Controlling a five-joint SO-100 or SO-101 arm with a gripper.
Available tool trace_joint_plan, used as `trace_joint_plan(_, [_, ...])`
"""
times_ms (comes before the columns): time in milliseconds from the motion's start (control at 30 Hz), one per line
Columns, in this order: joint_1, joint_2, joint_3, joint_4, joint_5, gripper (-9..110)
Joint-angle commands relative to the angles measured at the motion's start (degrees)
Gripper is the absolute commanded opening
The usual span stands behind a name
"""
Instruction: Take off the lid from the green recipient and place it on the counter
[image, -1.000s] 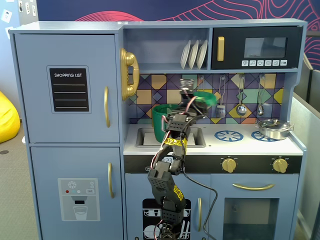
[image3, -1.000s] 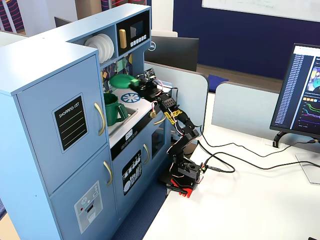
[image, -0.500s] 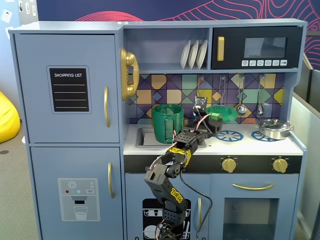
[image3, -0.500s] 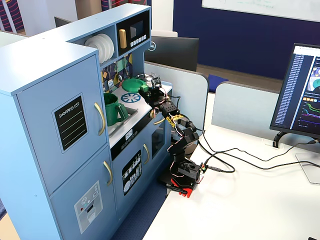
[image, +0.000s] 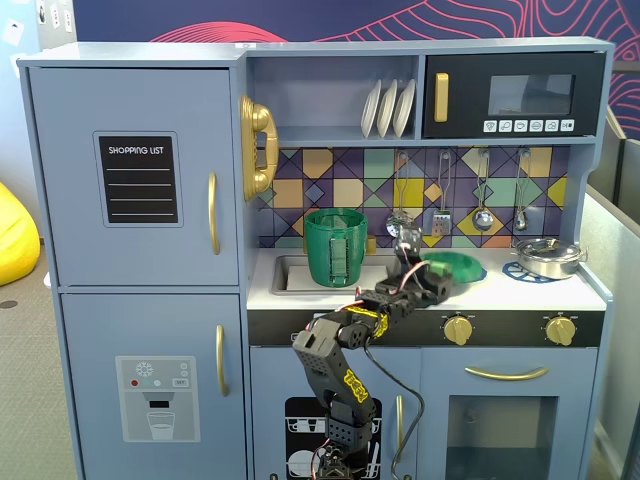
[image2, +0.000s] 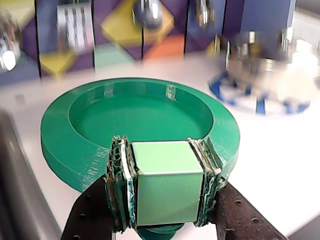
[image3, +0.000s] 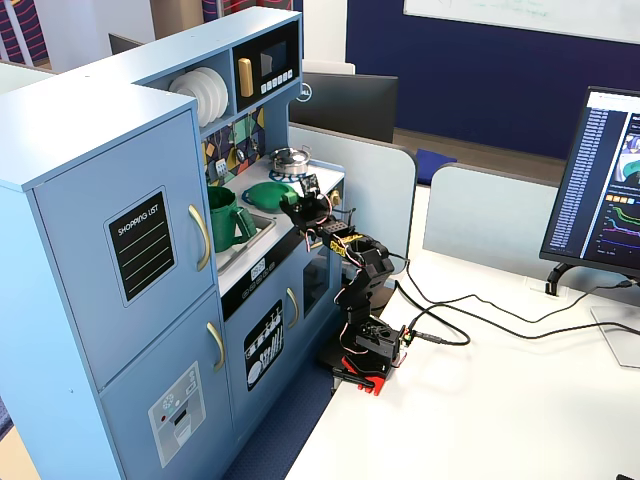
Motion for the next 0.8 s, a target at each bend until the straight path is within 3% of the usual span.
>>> trace_joint_plan(0, [1.41,-0.18,0.00,-4.13,-0.88,0])
trace_joint_plan(267, [1.23,-0.62,1.23,-6.24,0.70,1])
trace_joint_plan(367, [1.32,-0.44,1.32,-6.86,2.81,19])
trace_joint_plan(567, [1.41,-0.09,1.67,-7.21,4.13,33])
trace_joint_plan(767, [1.23,2.11,1.58,-7.38,4.83,37])
